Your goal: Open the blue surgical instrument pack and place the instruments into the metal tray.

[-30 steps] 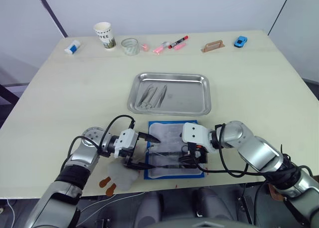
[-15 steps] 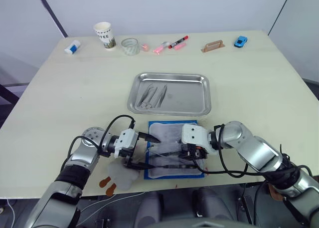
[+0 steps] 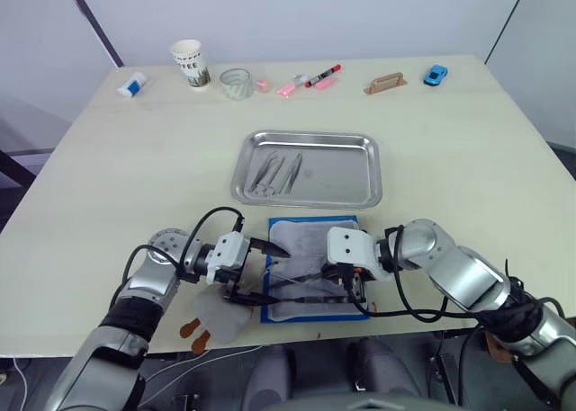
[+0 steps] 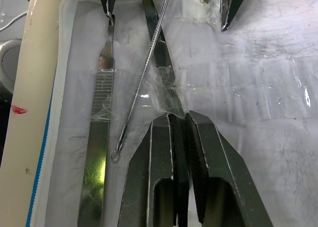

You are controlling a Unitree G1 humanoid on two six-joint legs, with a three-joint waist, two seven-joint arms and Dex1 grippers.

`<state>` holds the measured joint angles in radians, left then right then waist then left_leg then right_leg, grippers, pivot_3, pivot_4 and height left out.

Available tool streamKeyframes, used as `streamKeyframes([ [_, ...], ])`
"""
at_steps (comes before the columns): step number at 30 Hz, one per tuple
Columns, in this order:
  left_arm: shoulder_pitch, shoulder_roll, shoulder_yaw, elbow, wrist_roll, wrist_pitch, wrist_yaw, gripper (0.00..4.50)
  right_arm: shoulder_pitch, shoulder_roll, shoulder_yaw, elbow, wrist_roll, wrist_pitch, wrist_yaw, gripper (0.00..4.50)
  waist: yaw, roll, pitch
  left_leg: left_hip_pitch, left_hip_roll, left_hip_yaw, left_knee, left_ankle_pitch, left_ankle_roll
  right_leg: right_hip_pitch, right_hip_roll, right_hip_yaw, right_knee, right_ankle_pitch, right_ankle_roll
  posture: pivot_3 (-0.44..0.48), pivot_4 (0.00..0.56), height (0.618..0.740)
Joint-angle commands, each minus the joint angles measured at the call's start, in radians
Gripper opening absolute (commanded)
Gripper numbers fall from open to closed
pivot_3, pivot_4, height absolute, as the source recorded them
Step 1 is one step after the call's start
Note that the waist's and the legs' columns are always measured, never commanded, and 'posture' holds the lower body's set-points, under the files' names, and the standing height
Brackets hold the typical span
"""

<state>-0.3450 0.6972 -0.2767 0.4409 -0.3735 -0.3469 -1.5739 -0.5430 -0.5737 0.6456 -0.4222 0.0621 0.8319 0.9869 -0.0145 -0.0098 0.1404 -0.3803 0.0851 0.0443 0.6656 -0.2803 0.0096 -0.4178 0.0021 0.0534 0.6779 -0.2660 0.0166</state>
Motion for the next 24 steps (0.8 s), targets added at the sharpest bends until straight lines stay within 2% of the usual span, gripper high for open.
streamKeyframes([
  [1,0.032,0.021,-0.024,0.042,0.058,0.023,-0.04,4.5,-0.004,-0.046,-0.01,-0.008,-0.016,0.074,-0.015,0.03,0.001,0.0,0.0,0.0,0.0,0.0,0.0,0.0,0.0,0.0,0.0,0.0,0.0,0.0,0.0,0.0,0.15,0.737],
  [6,0.032,0.023,-0.027,0.043,0.055,0.022,-0.04,4.5,0.009,-0.051,-0.012,-0.043,0.003,0.137,-0.039,0.03,0.002,0.0,0.0,0.0,0.0,0.0,0.0,0.0,0.0,0.0,0.0,0.0,0.0,0.0,0.0,0.0,0.15,0.737],
  [12,0.03,0.023,-0.028,0.044,0.055,0.023,-0.04,4.5,0.02,-0.033,-0.011,-0.026,0.003,0.125,-0.086,0.03,0.0,0.0,0.0,0.0,0.0,0.0,0.0,0.0,0.0,0.0,-0.001,0.0,0.0,0.0,0.0,0.0,0.15,0.737],
  [18,0.028,0.022,-0.027,0.045,0.056,0.024,-0.04,4.5,0.015,-0.046,-0.005,-0.026,0.012,0.114,-0.073,0.03,0.0,0.0,0.0,0.0,0.0,0.0,0.0,0.0,0.0,0.0,-0.001,0.0,0.0,0.0,0.0,0.0,0.15,0.737],
  [20,0.026,0.021,-0.027,0.046,0.056,0.025,-0.04,4.5,0.013,-0.055,-0.001,-0.03,0.018,0.113,-0.06,0.87,0.0,0.0,0.0,0.0,0.0,0.0,0.0,0.0,0.0,0.0,-0.001,0.0,0.0,0.0,0.0,0.0,0.15,0.737],
  [21,0.026,0.02,-0.027,0.047,0.057,0.025,-0.04,4.5,0.014,-0.057,-0.001,-0.033,0.016,0.109,-0.061,1.02,0.0,0.0,0.0,0.0,0.0,0.0,0.0,0.0,0.0,0.0,-0.001,0.0,0.0,0.0,0.0,0.0,0.15,0.737],
  [22,0.025,0.02,-0.027,0.048,0.057,0.025,-0.04,4.5,0.017,-0.056,-0.004,-0.032,0.011,0.098,-0.07,1.38,0.0,0.0,0.0,0.0,0.0,0.0,0.0,0.0,0.0,0.0,-0.001,0.0,0.0,0.0,0.0,0.0,0.15,0.737],
  [23,0.024,0.02,-0.027,0.048,0.057,0.024,-0.04,4.5,0.019,-0.054,-0.008,-0.031,0.009,0.092,-0.078,1.9,0.0,0.0,0.0,0.0,0.0,0.0,0.0,0.0,0.0,0.0,-0.001,0.0,0.0,0.0,0.0,0.0,0.15,0.737],
  [24,0.024,0.019,-0.027,0.048,0.057,0.024,-0.04,4.5,0.019,-0.053,-0.01,-0.031,0.011,0.092,-0.08,1.9,0.0,0.0,0.0,0.0,0.0,0.0,0.0,0.0,0.0,0.0,-0.001,0.0,0.0,0.0,0.0,0.0,0.15,0.737],
])
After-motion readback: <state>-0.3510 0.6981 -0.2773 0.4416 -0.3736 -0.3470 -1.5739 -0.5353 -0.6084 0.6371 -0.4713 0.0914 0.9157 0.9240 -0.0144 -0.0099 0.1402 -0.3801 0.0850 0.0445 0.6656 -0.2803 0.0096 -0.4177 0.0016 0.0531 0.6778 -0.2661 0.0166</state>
